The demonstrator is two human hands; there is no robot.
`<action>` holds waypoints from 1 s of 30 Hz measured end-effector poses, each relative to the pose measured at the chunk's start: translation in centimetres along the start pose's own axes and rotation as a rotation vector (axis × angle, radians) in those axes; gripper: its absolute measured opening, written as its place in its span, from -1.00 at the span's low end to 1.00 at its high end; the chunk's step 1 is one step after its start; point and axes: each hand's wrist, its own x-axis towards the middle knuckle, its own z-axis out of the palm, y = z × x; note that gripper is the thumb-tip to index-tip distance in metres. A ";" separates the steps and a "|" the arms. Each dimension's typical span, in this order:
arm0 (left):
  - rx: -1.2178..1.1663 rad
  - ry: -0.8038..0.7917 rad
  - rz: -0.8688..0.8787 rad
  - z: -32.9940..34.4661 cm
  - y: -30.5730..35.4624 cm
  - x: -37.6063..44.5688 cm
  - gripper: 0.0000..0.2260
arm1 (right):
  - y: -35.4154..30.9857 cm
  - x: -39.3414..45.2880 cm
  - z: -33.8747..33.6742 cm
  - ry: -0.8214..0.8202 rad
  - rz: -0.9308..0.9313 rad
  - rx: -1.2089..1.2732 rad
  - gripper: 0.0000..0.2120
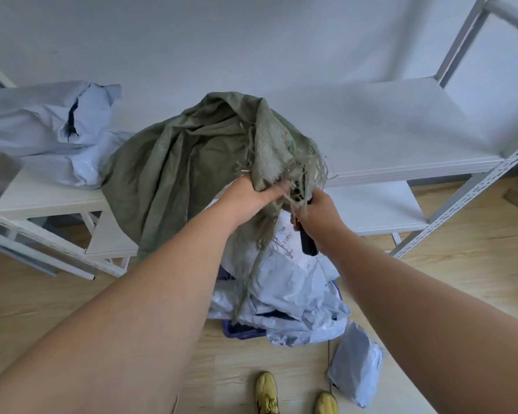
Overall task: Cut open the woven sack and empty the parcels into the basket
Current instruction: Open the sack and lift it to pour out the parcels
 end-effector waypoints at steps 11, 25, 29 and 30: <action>0.005 0.013 -0.106 0.8 -0.8 1.1 -0.68 | 0.8 0.6 -0.3 0.076 -0.076 -0.131 -0.77; -0.301 0.258 -0.144 2.5 0.7 2.0 -0.67 | 5.2 -0.7 -2.6 0.053 0.173 0.189 -0.73; -0.229 0.446 -0.059 2.6 0.5 1.8 -0.66 | 5.1 -0.7 -3.1 -0.028 0.179 0.212 -0.73; -0.212 0.476 -0.038 2.5 0.8 1.8 -0.67 | 5.2 -0.8 -3.1 -0.049 0.188 0.208 -0.73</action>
